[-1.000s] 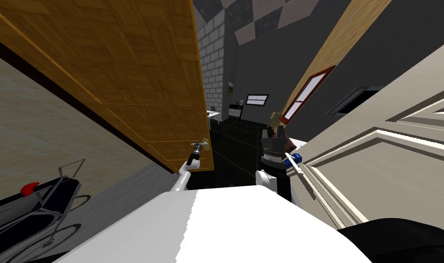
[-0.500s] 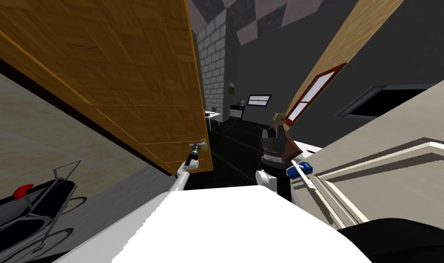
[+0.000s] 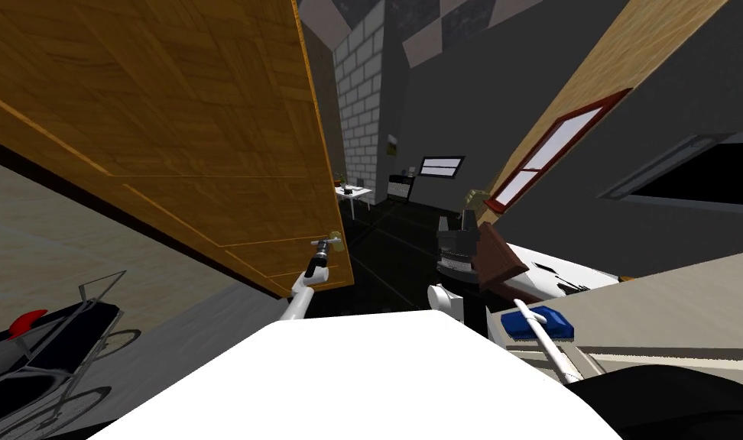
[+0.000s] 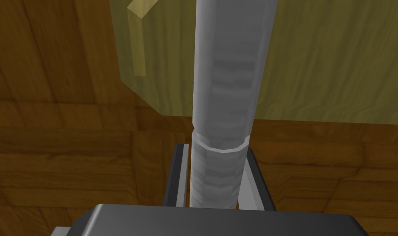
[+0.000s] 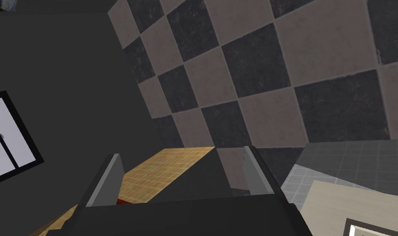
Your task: Push the door open
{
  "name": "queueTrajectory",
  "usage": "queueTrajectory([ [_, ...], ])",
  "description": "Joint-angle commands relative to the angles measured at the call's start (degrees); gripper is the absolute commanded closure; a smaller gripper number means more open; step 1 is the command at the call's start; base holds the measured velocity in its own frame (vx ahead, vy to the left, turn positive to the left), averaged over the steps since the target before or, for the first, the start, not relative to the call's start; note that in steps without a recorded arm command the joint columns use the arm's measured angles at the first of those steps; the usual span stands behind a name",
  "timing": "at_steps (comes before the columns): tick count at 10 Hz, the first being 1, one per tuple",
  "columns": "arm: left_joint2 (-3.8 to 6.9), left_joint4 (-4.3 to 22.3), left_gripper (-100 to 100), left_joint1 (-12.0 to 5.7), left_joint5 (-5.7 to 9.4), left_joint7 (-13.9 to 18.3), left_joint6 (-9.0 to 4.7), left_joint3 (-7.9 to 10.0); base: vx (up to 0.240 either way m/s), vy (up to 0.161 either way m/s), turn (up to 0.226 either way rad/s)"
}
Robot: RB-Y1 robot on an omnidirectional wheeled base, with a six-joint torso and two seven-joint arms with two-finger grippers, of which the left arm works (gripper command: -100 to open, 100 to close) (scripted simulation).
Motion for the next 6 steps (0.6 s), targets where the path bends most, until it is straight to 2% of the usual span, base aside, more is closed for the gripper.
queueTrajectory([
  [1, -0.11, -0.2, 100, -0.22, 0.14, -0.3, 0.09, 0.97, 0.165, -0.101, 0.064],
  [2, -0.25, -0.2, 100, -0.25, 0.23, -0.4, 0.09, 1.52, 0.156, -0.088, 0.063],
  [3, -0.08, -0.1, 100, -0.01, 0.2, -0.3, 0.04, 1.28, 0.071, -0.029, 0.039],
  [4, 0.28, -0.1, 100, -0.05, 0.39, -0.5, 0.04, 2.32, 0.132, -0.061, 0.049],
  [6, 0.51, 0.0, 100, -0.07, 0.54, -0.6, 0.03, 3.23, 0.182, -0.057, 0.067],
])
